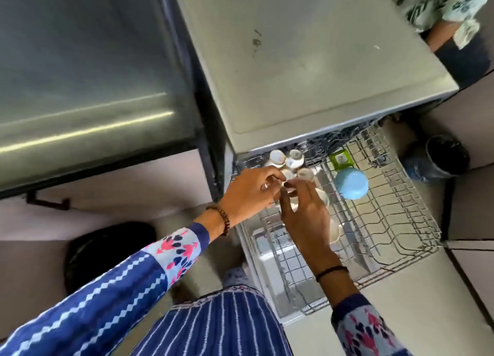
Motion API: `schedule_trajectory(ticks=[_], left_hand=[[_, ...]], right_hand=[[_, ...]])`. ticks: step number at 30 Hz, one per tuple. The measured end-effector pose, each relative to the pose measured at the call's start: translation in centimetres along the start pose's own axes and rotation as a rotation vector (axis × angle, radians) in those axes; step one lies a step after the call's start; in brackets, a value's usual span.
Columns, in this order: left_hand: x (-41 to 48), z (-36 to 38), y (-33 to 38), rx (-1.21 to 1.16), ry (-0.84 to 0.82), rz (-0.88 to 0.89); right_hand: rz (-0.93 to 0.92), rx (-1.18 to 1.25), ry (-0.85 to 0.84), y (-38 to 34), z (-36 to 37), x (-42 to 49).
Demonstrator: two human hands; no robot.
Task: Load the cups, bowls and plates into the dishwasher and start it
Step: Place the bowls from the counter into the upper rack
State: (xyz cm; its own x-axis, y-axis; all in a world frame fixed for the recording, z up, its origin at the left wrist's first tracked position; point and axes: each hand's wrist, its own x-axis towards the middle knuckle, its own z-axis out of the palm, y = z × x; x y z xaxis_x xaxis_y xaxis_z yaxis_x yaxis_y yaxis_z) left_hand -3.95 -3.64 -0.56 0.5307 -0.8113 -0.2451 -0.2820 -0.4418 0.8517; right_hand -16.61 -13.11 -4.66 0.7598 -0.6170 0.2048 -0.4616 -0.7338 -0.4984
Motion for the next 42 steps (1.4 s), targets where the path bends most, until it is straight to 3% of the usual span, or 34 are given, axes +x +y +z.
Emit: schedule_trajectory(ticks=[8,18,31,42], left_hand=[[-9.7,-10.0,-4.0,-0.059,0.224,-0.011],[-17.8,-23.4,-6.5,-0.102,0.574,-0.029],[-15.7,-40.0,-8.4,0.152,0.923,-0.131],[-11.9,-48.7,-11.9,0.036,1.119,-0.314]], right_hand=[[-0.143,0.127,-0.062,-12.2,0.5,-2.3],[-0.455,0.263,-0.103,-27.7,3.9,1.9],[-0.732,0.362,-0.148,-43.5,8.6,15.6],[-0.900,0.345,-0.309,-51.1,14.4,26.0]])
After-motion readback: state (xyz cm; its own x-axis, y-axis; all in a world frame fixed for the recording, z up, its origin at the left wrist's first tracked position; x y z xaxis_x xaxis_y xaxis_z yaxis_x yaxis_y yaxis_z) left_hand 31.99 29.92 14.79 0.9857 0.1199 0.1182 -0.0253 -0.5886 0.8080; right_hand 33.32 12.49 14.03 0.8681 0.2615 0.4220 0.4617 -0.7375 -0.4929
